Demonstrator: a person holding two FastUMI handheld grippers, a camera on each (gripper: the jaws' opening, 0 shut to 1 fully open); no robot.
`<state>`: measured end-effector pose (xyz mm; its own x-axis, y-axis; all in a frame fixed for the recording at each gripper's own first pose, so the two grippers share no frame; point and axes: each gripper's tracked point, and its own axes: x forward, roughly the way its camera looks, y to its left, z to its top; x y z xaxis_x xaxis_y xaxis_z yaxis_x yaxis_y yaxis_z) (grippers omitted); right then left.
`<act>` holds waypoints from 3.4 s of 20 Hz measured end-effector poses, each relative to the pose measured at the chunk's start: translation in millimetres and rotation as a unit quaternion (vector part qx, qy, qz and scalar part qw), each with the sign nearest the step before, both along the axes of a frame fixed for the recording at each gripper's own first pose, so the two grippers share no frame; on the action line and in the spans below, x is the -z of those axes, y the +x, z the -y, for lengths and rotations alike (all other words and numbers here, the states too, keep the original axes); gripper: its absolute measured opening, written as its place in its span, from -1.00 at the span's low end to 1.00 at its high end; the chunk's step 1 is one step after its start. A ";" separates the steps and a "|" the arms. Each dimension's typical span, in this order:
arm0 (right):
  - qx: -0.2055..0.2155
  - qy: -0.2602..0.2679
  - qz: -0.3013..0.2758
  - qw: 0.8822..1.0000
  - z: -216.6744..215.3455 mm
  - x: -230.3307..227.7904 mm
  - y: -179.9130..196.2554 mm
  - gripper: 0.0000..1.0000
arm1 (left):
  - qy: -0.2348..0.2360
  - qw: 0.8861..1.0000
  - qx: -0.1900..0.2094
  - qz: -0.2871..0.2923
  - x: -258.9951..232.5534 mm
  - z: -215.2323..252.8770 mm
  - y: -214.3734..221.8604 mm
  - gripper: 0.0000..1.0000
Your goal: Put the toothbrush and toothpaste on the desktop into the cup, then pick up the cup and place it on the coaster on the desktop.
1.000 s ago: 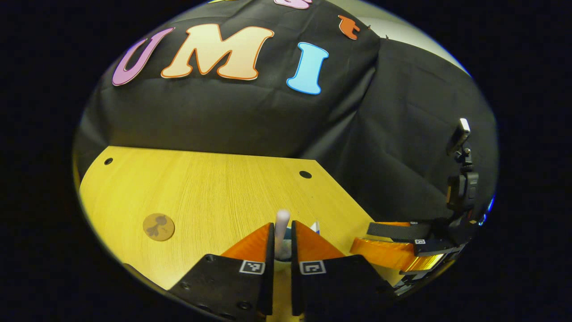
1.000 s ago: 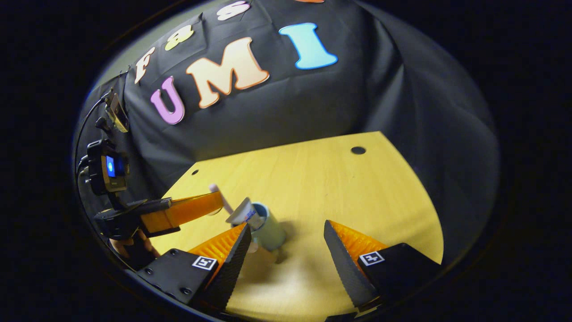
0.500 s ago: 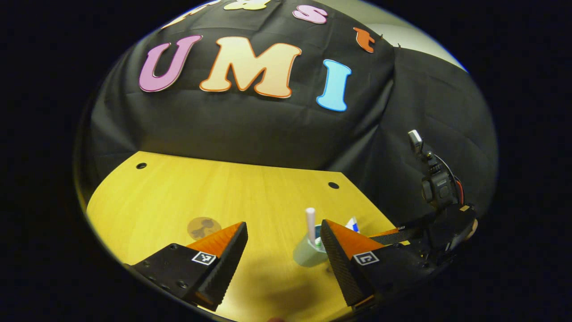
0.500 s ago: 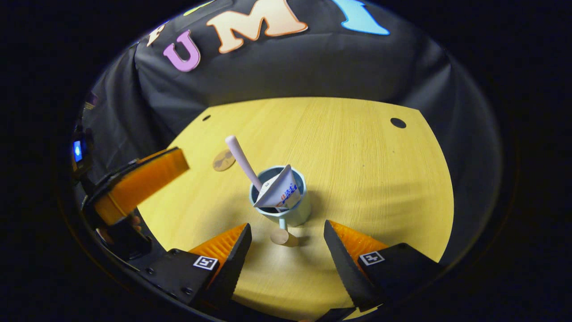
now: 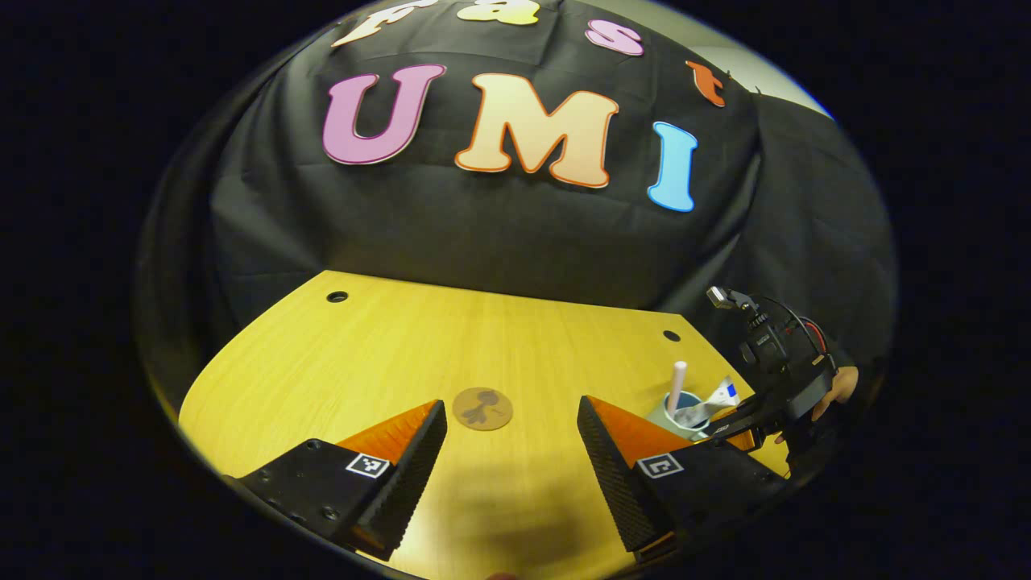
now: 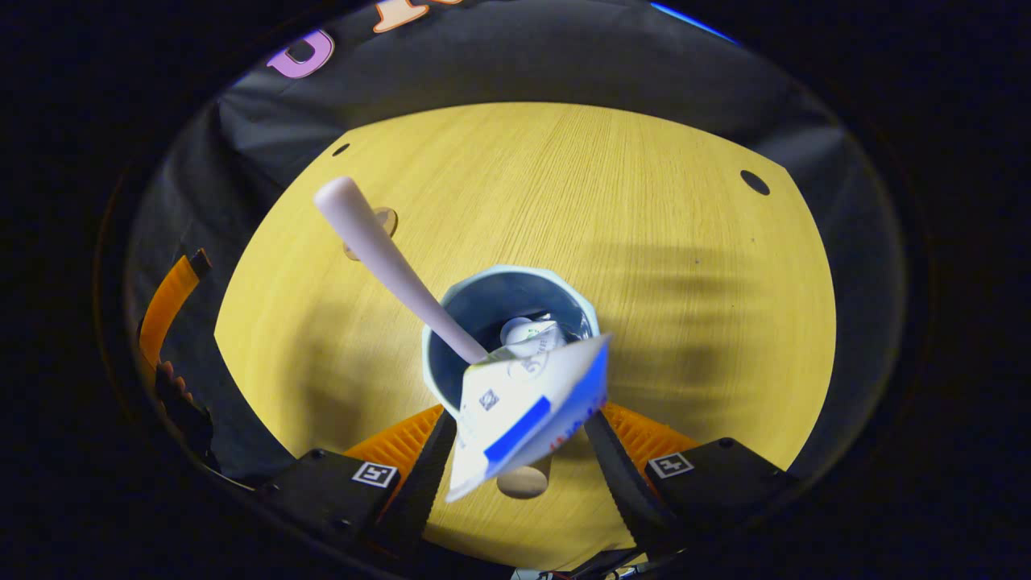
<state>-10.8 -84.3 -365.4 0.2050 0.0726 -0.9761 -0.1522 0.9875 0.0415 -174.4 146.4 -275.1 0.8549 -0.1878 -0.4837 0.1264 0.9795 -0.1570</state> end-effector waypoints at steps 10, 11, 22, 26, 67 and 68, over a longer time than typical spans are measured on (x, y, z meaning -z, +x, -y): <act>-0.027 -0.049 -0.048 0.997 10.6 23.6 -8.2 0.26 | 0.011 0.999 -0.031 -0.011 4.7 -43.8 -10.9 0.89; -0.035 -0.054 -0.046 0.997 11.3 21.7 -8.9 0.26 | 0.011 0.999 -0.031 -0.011 6.1 -44.1 -11.0 0.89; -0.001 0.003 -0.014 1.000 -40.5 14.4 6.3 0.29 | 0.009 1.000 -0.018 -0.017 10.2 -61.0 -2.4 0.89; 0.000 0.019 0.003 1.000 -74.9 1.9 24.0 0.30 | 0.008 1.000 -0.009 -0.021 13.9 -74.3 5.1 0.89; -0.022 0.080 0.225 0.971 -201.7 -96.9 126.5 0.89 | -0.007 0.999 0.044 -0.017 12.3 -107.4 53.0 0.89; -0.023 0.088 0.246 0.965 -199.7 -110.7 128.4 0.98 | -0.007 0.999 0.049 -0.012 6.4 -95.5 53.1 0.90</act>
<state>117.7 115.4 -254.7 0.6326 0.2489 -0.7334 -0.2404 0.9633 0.1196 -121.3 241.9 -281.5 0.8198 -0.2776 -0.5008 0.2179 0.9601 -0.1754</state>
